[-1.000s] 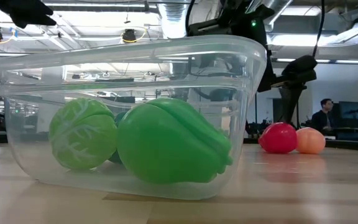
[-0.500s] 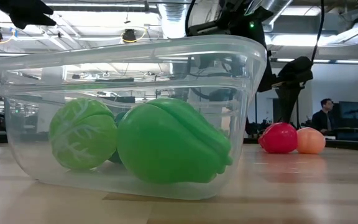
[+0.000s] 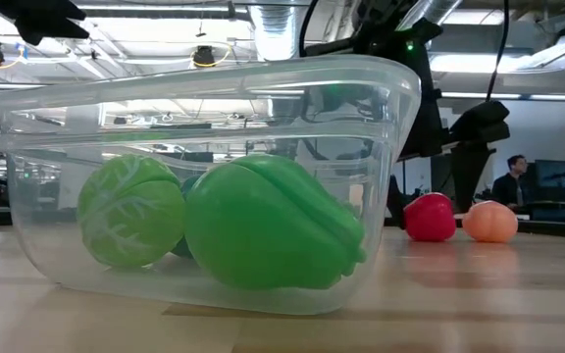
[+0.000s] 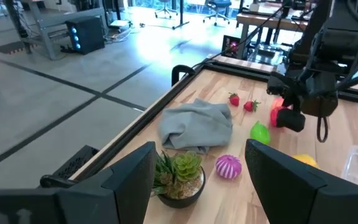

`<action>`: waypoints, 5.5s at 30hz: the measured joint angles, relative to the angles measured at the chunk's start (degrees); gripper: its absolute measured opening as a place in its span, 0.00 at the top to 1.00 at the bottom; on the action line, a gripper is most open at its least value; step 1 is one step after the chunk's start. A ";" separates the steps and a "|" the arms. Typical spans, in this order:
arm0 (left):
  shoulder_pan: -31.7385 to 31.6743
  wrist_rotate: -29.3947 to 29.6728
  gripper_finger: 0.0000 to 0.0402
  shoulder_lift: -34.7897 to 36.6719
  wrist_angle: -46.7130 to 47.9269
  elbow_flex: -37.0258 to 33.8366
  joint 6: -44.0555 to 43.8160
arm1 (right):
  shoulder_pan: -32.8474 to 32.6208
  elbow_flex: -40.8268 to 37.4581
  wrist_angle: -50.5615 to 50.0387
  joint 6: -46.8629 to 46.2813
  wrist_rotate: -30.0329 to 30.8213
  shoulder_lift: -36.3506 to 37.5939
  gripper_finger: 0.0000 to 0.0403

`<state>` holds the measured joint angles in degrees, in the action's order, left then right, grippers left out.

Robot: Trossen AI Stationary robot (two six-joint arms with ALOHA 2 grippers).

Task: Pick and placing Produce into tupperware
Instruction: Put the apple into the transparent bin

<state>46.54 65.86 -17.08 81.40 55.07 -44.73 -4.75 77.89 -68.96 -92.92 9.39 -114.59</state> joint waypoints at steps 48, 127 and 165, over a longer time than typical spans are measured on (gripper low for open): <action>0.01 -0.57 0.40 -0.15 -29.93 -12.81 19.64 | 0.53 -4.15 4.80 4.05 4.76 -0.02 0.11; -0.01 10.37 0.40 -1.06 -32.04 -12.79 8.20 | -25.20 -4.05 20.96 12.17 16.04 19.87 0.14; 0.01 4.79 0.40 -15.06 -32.01 -12.83 0.51 | -28.26 -3.92 51.36 38.04 19.33 17.81 0.15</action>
<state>46.54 70.65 -32.14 49.39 42.24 -44.22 -33.02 73.97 -17.60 -54.89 28.72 -96.77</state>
